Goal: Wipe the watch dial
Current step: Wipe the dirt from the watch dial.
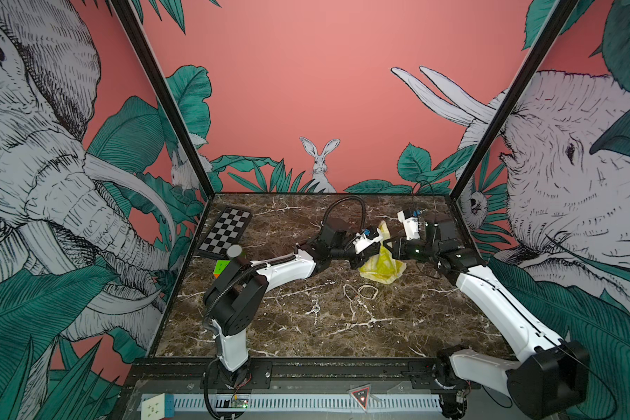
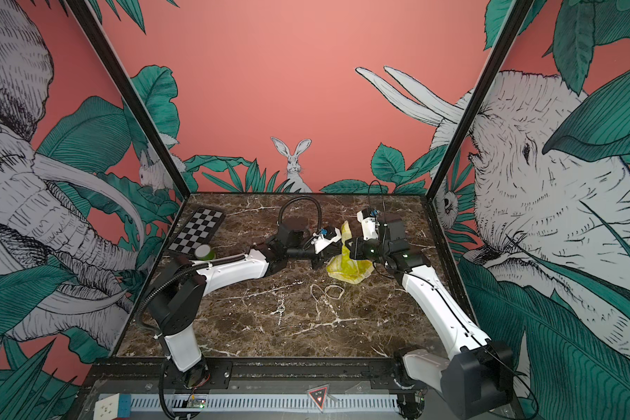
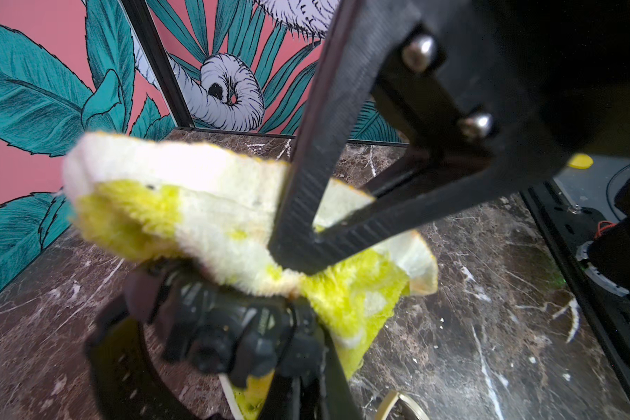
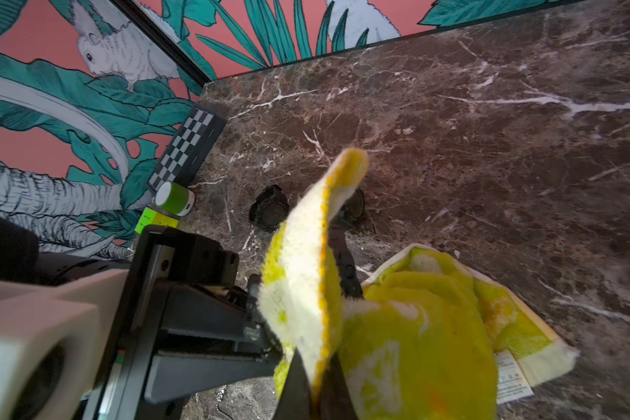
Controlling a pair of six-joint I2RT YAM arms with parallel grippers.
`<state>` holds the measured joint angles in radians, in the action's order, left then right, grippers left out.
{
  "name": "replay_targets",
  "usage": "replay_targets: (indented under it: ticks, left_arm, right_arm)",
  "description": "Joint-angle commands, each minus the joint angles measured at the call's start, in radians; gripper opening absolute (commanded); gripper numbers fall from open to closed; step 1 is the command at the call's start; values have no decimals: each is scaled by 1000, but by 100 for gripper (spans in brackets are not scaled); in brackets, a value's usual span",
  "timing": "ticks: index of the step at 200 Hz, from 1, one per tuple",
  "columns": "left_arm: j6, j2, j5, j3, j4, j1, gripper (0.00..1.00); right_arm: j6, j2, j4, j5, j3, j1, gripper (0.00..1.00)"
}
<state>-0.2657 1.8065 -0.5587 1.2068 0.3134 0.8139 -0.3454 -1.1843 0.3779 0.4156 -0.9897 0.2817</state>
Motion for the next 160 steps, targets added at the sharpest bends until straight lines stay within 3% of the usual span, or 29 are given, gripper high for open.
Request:
replay_targets:
  ticks: [1,43,64,104,160]
  left_arm:
    - [-1,-74,-26,20,163,1,0]
    - [-14,-76,-35,14,120,1,0]
    - [-18,-75,-35,11,96,1,0]
    - [-29,-75,-77,6,55,1,0]
    - [-30,-65,-127,17,-1,2,0]
  right_arm:
    - [38,-2,157,-160,12,-4,0]
    - [34,19,162,-198,5,-17,0]
    - [9,56,142,-110,4,-43,0]
    - [24,129,172,-94,-44,-60,0]
    - [-15,148,44,77,-68,-69,0]
